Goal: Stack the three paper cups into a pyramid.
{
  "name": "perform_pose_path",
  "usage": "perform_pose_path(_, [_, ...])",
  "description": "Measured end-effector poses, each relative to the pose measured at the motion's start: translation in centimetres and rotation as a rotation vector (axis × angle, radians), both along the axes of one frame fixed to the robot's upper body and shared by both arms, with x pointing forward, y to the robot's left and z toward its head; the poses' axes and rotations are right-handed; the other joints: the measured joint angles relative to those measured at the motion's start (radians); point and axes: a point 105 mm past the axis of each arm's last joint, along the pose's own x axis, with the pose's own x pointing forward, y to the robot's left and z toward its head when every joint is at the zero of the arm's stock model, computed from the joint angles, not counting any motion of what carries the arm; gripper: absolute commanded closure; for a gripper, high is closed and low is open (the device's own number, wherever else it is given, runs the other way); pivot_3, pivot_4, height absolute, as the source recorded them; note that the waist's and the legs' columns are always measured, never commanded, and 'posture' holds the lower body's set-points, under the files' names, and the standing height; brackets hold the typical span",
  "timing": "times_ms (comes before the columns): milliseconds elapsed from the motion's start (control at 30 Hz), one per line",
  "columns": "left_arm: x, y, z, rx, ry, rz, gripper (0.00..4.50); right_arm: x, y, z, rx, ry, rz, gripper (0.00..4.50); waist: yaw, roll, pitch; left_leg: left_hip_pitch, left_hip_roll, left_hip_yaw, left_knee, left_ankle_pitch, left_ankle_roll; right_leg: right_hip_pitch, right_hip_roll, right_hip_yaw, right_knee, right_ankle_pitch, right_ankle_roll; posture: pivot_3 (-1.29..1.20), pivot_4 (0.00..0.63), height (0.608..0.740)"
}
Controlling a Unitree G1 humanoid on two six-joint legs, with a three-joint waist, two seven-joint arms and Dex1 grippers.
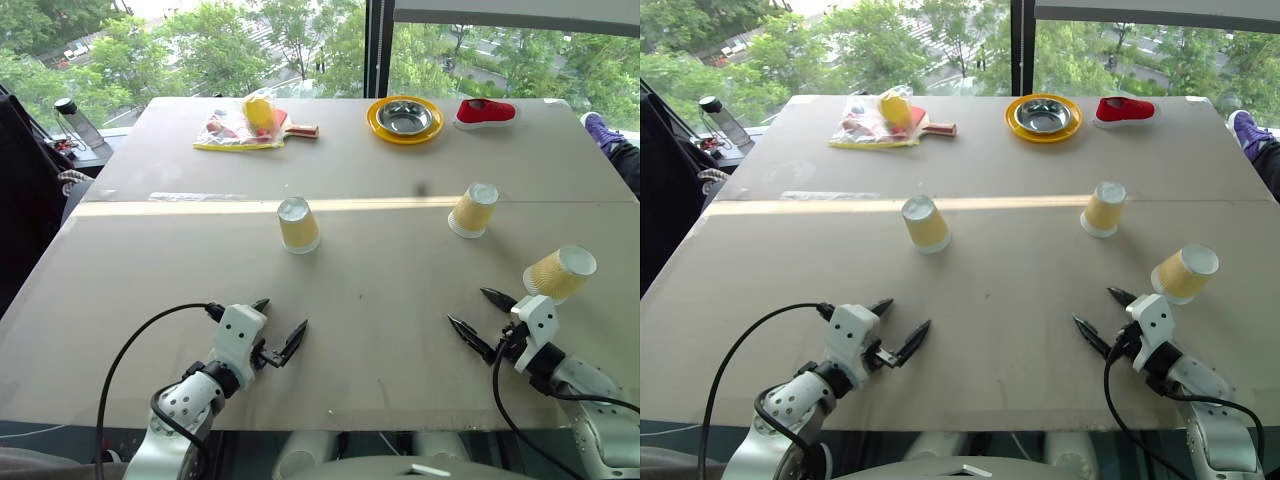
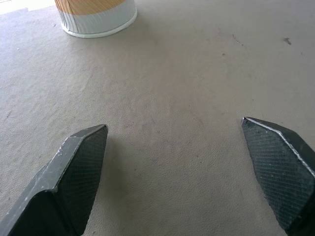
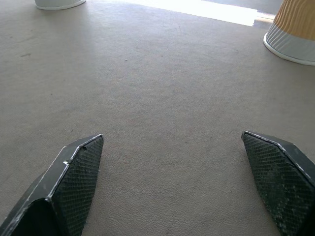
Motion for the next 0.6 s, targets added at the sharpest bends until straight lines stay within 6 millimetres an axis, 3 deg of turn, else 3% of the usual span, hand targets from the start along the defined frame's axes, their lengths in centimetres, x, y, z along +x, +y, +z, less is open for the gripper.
perform_pose_path(600, [0.50,-0.34,-0.01,-0.002,-0.003,-0.033,0.03,-0.42,-0.23,-0.21,-0.003,0.006,-0.024,0.03,0.002,0.000,0.000,-0.001,0.000,0.001,-0.001,0.000,0.000,-0.002,0.000,0.001,0.000,0.000,0.000,0.00,0.150,0.740])
